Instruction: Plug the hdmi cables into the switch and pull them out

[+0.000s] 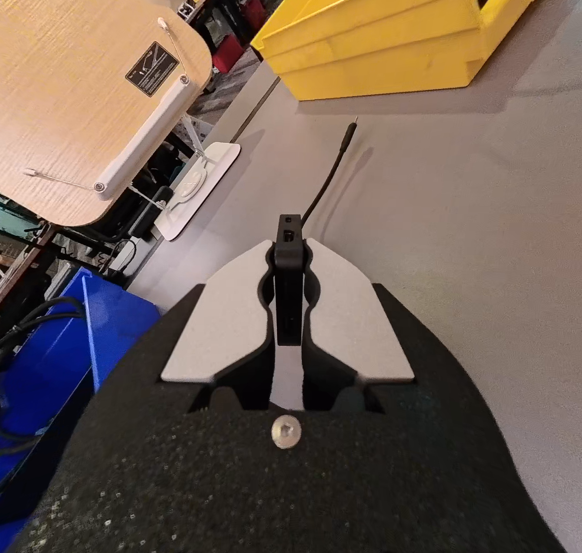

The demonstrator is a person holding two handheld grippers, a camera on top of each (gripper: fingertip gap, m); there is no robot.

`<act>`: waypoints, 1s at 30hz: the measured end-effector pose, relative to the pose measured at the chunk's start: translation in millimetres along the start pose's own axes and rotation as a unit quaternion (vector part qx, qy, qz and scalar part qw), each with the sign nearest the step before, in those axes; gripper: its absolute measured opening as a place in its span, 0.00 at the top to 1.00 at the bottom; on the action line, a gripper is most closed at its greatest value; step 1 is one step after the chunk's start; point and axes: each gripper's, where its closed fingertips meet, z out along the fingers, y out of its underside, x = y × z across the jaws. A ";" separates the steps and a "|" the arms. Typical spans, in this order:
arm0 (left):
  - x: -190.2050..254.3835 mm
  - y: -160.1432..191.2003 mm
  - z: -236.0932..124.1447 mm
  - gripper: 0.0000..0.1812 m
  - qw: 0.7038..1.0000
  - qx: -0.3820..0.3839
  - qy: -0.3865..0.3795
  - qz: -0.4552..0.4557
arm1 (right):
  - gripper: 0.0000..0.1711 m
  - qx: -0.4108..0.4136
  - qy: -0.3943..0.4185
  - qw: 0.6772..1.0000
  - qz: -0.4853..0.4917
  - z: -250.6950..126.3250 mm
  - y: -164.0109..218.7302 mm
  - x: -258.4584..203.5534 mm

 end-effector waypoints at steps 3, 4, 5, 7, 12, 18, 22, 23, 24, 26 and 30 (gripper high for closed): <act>2.5 -0.5 0.6 0.92 1.000 0.000 0.005 0.000 | 0.83 0.003 -0.003 1.000 -0.019 -13.7 2.0 -2.1; 3.7 -0.7 0.7 0.92 1.000 0.001 0.006 0.003 | 0.89 0.009 0.023 0.999 -0.024 -14.6 -1.8 5.4; 4.8 -1.2 0.9 0.92 1.000 0.001 0.007 0.005 | 0.93 0.015 0.061 0.998 -0.029 -12.8 -6.4 16.8; 6.8 -2.2 1.6 0.92 1.000 0.001 0.009 0.007 | 1.00 0.020 0.184 0.983 -0.006 -8.0 -17.9 55.6; 7.0 -2.9 0.1 0.93 1.000 0.002 0.010 0.005 | 1.00 -0.043 0.132 0.988 0.062 14.8 -14.0 39.5; 5.0 -0.5 -0.4 0.92 1.000 0.001 0.013 -0.005 | 0.98 -0.087 0.016 0.995 0.037 -11.4 -2.2 25.0; 7.0 -2.8 1.8 0.93 1.000 0.004 0.019 -0.003 | 0.96 -0.188 -0.040 0.976 -0.105 -19.8 4.4 29.7; 7.7 -3.7 2.0 0.93 1.000 0.005 0.021 -0.006 | 0.95 -0.209 -0.063 0.969 -0.116 -18.6 2.1 29.7; 8.3 -4.8 2.0 0.93 1.000 0.007 0.022 -0.008 | 0.90 -0.237 -0.084 0.960 -0.124 -16.7 0.6 30.7; 9.4 -6.7 1.8 0.92 1.000 0.009 0.024 -0.007 | 0.82 -0.272 -0.102 0.947 -0.137 -7.1 -7.2 38.2; 10.5 -6.7 0.1 0.92 1.000 0.010 0.024 -0.004 | 0.72 -0.288 -0.129 0.939 -0.137 9.4 -15.5 44.4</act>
